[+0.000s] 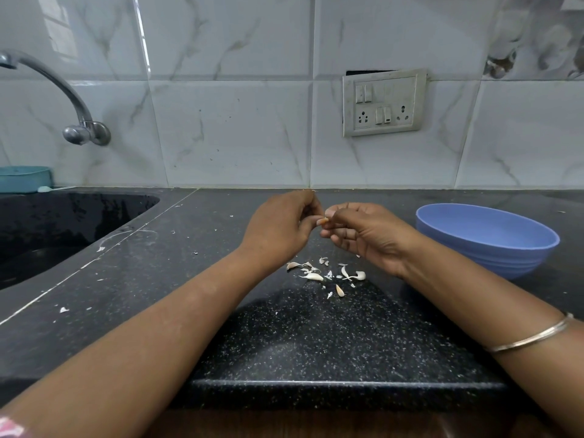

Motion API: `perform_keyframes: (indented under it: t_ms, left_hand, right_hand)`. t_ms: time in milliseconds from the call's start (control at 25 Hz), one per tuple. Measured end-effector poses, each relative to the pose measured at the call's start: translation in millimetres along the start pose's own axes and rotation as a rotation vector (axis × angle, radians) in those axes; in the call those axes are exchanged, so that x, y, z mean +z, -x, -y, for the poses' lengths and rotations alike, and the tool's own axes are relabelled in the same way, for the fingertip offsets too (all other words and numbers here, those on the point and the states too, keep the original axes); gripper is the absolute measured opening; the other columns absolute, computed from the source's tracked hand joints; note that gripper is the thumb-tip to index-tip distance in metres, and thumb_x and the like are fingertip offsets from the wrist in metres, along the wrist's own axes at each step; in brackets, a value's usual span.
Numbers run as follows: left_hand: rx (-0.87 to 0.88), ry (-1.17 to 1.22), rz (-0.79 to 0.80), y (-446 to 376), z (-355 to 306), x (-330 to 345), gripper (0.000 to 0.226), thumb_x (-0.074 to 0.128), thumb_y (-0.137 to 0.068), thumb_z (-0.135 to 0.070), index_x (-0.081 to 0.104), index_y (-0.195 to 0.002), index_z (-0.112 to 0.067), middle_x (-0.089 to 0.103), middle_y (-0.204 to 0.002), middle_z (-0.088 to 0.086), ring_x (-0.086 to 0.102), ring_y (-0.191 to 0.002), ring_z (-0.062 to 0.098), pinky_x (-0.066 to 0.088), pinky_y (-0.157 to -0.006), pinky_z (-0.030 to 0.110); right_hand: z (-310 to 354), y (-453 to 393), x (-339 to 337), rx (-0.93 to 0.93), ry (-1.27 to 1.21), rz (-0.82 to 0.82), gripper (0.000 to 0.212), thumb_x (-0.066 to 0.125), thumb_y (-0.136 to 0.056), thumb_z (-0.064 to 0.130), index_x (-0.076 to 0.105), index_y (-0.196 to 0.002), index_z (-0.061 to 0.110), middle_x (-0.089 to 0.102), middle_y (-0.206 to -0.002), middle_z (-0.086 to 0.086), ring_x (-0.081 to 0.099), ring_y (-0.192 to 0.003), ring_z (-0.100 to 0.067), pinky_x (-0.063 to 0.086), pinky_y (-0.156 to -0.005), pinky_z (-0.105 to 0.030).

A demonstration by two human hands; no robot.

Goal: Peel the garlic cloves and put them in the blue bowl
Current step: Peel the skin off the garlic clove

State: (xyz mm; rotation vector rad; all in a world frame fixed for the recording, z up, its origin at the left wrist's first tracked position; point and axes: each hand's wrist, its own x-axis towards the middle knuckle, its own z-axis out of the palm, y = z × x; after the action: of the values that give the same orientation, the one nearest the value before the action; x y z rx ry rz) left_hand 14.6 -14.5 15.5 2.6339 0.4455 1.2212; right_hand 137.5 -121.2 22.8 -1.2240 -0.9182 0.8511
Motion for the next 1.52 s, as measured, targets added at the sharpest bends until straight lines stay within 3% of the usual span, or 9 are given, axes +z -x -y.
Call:
perform_keyframes:
  t_ms: [280, 480, 640, 800, 920, 1040, 1160, 1360, 1520]
  left_hand:
    - [-0.113, 0.203, 0.028, -1.6, 0.0, -1.9, 0.004, 0.059, -0.091, -0.017, 0.062, -0.088, -0.017, 0.062, -0.074, -0.008, 0.061, -0.074, 0.012, 0.049, -0.071, 0.029]
    - [-0.278, 0.374, 0.073, -0.9, -0.6, -2.5, 0.014, 0.046, -0.098, -0.021, 0.057, -0.094, -0.013, 0.063, -0.078, -0.003, 0.065, -0.075, 0.014, 0.05, -0.074, 0.032]
    - [-0.365, 0.313, 0.21, -0.7, 0.1, -4.2, 0.025, 0.044, -0.098, -0.028, 0.058, -0.083, -0.013, 0.065, -0.073, 0.002, 0.066, -0.077, 0.019, 0.049, -0.074, 0.033]
    - [-0.349, 0.211, 0.386, 2.7, 0.5, -3.0, 0.027, 0.059, -0.09, -0.034, 0.06, -0.071, -0.016, 0.067, -0.064, -0.001, 0.063, -0.06, 0.006, 0.046, -0.061, 0.021]
    - [-0.329, 0.256, 0.342, 2.7, 0.4, -2.3, 0.018, 0.07, -0.084, -0.03, 0.063, -0.085, -0.013, 0.067, -0.072, -0.002, 0.066, -0.064, 0.007, 0.048, -0.064, 0.021]
    - [-0.346, 0.402, 0.263, 0.6, -1.7, -4.8, 0.013, 0.068, -0.085, -0.027, 0.064, -0.091, -0.015, 0.069, -0.079, 0.001, 0.07, -0.073, 0.011, 0.05, -0.07, 0.025]
    - [-0.374, 0.502, 0.243, -0.4, -1.8, -6.1, 0.008, 0.063, -0.09, -0.024, 0.066, -0.092, -0.018, 0.073, -0.088, 0.001, 0.069, -0.071, 0.007, 0.049, -0.065, 0.018]
    - [-0.391, 0.517, 0.232, -0.1, -0.7, -5.4, 0.008, 0.061, -0.091, -0.018, 0.068, -0.093, -0.014, 0.074, -0.087, 0.003, 0.067, -0.068, 0.006, 0.047, -0.059, 0.012]
    - [-0.393, 0.514, 0.199, -0.4, 0.4, -4.0, 0.012, 0.063, -0.09, -0.018, 0.071, -0.095, -0.01, 0.075, -0.085, 0.004, 0.068, -0.066, 0.007, 0.049, -0.061, 0.016]
  right_hand:
    - [2.4, 2.6, -2.1, -0.056, 0.003, 0.037, 0.007, 0.061, -0.088, 0.004, 0.061, -0.093, 0.009, 0.066, -0.102, -0.015, 0.065, -0.083, -0.016, 0.054, -0.067, -0.018]
    - [1.7, 1.1, -4.8, -0.105, 0.057, 0.022, 0.009, 0.062, -0.087, 0.002, 0.064, -0.093, 0.008, 0.067, -0.085, -0.005, 0.067, -0.08, -0.012, 0.055, -0.066, -0.017]
    - [1.4, 0.9, -5.7, -0.109, 0.081, 0.016, 0.009, 0.065, -0.086, 0.005, 0.065, -0.088, 0.013, 0.065, -0.084, -0.002, 0.067, -0.08, -0.011, 0.054, -0.066, -0.019]
    - [1.1, -0.2, -7.3, -0.108, 0.098, 0.011, 0.01, 0.064, -0.087, 0.003, 0.066, -0.087, 0.012, 0.064, -0.083, -0.003, 0.066, -0.079, -0.012, 0.055, -0.066, -0.02]
    - [-0.3, -1.6, -8.2, -0.119, 0.171, -0.004, 0.009, 0.063, -0.087, 0.003, 0.064, -0.088, 0.012, 0.063, -0.083, -0.003, 0.064, -0.077, -0.011, 0.055, -0.067, -0.019]
    - [-1.8, -2.4, -8.6, -0.145, 0.259, -0.012, 0.009, 0.063, -0.088, 0.005, 0.064, -0.088, 0.014, 0.062, -0.084, -0.002, 0.062, -0.076, -0.009, 0.053, -0.066, -0.018]
    - [-2.6, -3.4, -8.7, -0.177, 0.349, -0.016, 0.008, 0.063, -0.089, 0.006, 0.064, -0.089, 0.014, 0.063, -0.085, -0.004, 0.061, -0.078, -0.01, 0.053, -0.068, -0.019]
    - [-1.8, -3.6, -7.7, -0.256, 0.466, -0.034, 0.01, 0.061, -0.089, 0.004, 0.064, -0.089, 0.013, 0.064, -0.084, -0.006, 0.061, -0.076, -0.01, 0.053, -0.069, -0.019]
    - [-2.7, -5.1, -9.1, -0.306, 0.519, -0.068, 0.009, 0.063, -0.088, 0.003, 0.068, -0.093, 0.009, 0.07, -0.084, -0.008, 0.067, -0.08, -0.015, 0.055, -0.079, -0.026]
